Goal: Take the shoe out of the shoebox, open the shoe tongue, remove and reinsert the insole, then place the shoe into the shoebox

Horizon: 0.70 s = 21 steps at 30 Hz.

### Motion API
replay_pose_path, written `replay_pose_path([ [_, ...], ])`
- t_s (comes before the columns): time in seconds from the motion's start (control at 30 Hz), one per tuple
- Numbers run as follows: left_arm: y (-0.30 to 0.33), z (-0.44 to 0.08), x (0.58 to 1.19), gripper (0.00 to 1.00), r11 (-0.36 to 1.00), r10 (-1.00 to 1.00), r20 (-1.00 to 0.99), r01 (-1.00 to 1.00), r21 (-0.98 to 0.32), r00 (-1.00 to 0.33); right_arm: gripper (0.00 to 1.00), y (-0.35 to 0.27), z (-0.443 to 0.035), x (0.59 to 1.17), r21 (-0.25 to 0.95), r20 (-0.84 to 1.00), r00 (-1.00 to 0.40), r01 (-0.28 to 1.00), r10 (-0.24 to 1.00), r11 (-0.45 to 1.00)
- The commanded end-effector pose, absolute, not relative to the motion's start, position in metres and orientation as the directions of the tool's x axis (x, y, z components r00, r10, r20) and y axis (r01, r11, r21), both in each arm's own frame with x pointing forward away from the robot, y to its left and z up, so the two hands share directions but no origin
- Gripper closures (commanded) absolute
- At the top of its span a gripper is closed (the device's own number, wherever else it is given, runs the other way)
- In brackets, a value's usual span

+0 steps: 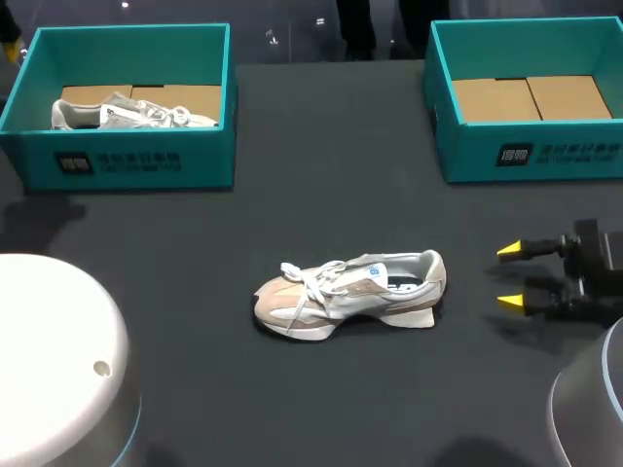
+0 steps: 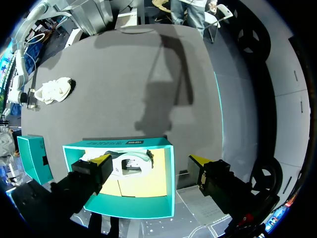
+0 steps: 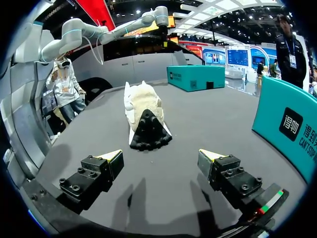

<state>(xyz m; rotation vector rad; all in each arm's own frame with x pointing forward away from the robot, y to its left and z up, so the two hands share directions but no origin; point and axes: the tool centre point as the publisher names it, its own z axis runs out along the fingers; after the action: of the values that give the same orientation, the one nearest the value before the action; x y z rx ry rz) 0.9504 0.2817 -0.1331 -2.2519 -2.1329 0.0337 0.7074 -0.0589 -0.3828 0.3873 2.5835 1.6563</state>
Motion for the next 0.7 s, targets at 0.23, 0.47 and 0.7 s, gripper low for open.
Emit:
replay_pose_path([
  [0.23, 0.282, -0.133, 0.95, 0.0, -0.055, 0.998, 0.014, 0.998, -0.042, 0.056, 0.0, -0.03, -0.388, 0.707, 0.902, 0.095, -0.966, 0.186, 0.242, 0.389],
  [0.47, 0.282, -0.133, 0.95, 0.0, -0.055, 0.998, 0.014, 0.998, -0.042, 0.056, 0.0, -0.011, -0.388, 0.704, 0.905, 0.089, -0.968, 0.178, 0.236, 0.386],
  [0.7, 0.282, -0.133, 0.95, 0.0, -0.055, 0.998, 0.014, 0.998, -0.042, 0.056, 0.0, 0.008, -0.392, 0.702, 0.901, 0.091, -0.968, 0.18, 0.233, 0.394],
])
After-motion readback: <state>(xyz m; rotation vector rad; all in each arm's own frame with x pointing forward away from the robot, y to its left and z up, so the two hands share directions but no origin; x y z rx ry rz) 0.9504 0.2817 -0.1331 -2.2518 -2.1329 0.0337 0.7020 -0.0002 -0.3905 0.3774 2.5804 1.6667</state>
